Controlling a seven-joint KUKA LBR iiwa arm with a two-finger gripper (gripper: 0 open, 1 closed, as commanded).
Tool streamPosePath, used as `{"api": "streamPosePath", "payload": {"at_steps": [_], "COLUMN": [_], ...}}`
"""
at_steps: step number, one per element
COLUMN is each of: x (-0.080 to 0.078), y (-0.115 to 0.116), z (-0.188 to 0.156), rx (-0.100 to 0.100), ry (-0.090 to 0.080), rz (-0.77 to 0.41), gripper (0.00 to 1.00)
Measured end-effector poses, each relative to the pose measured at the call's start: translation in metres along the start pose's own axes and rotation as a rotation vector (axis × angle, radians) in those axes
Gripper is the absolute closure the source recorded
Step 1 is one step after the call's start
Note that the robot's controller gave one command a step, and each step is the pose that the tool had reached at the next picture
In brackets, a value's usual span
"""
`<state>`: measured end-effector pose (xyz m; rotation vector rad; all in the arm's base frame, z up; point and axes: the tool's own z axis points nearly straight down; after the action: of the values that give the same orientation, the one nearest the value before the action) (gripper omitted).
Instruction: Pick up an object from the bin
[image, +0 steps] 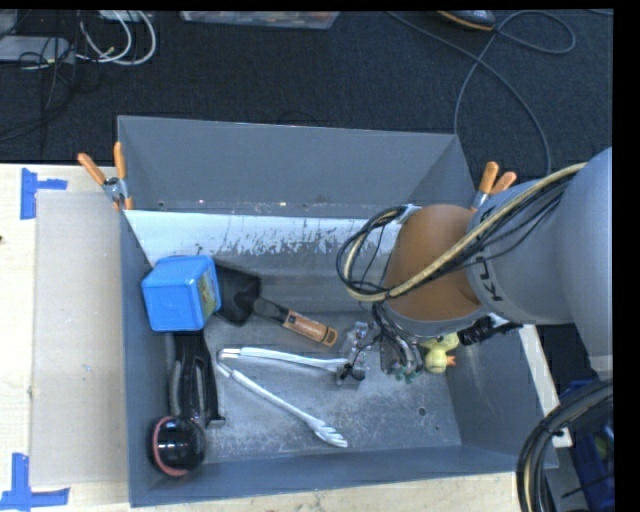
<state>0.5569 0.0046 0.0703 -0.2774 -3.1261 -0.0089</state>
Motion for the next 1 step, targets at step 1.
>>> {"api": "streamPosePath", "payload": {"at_steps": [1], "x": [0.0000], "y": [-0.0001], "z": [0.0000], "rx": [0.000], "ry": [0.000], "rz": [0.000], "gripper": [1.00]}}
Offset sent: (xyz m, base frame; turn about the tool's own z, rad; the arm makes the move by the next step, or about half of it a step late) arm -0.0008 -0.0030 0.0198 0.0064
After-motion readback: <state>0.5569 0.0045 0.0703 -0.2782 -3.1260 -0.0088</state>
